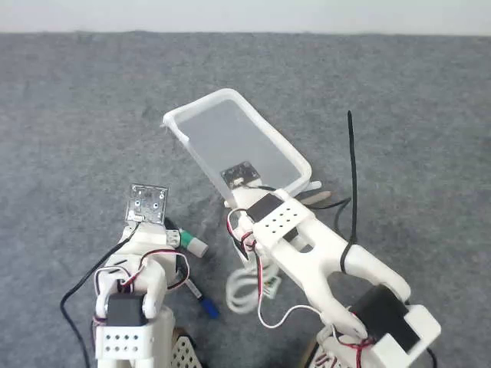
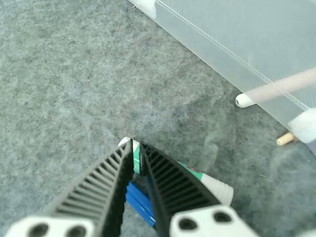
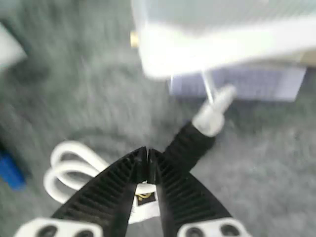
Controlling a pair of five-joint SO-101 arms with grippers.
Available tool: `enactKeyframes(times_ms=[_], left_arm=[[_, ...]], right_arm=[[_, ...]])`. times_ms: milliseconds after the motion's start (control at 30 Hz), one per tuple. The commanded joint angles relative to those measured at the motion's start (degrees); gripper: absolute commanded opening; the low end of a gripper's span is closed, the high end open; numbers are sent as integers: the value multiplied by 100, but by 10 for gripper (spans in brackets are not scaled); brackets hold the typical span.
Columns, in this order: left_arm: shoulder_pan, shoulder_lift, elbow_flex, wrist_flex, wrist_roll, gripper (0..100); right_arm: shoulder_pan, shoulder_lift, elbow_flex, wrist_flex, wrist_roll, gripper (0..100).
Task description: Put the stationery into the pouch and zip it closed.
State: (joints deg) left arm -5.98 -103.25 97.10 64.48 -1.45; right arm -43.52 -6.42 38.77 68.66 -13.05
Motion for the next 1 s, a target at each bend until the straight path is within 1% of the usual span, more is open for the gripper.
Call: enactKeyframes(times_ms=[0, 100, 200, 500, 567, 633, 700, 867, 967], left_arm=[[-35, -114, -57, -176, 9, 22], [-35, -114, -57, -176, 9, 22], [-35, -114, -57, -167, 9, 22], [-35, -114, -57, -158, 9, 22], [-35, -114, -57, -158, 9, 22], [-35, -114, -57, -158, 9, 22], [-35, -114, -57, -158, 9, 22], [-35, -114, -57, -158, 9, 22], [-35, -114, -57, -158, 9, 21]], right_arm=[[268, -75, -431, 585, 589, 7], [611, -84, -686, 927, 1002, 7], [778, -84, -1029, 1323, 1213, 7], [796, -980, -1037, 1446, 1169, 22], [778, -1059, -835, 1270, 1152, 74], [725, -1068, -607, 1024, 888, 136], [629, -1068, -440, 804, 686, 177], [251, -1068, -123, 330, 642, 181], [251, -1059, 158, -145, 642, 180]])
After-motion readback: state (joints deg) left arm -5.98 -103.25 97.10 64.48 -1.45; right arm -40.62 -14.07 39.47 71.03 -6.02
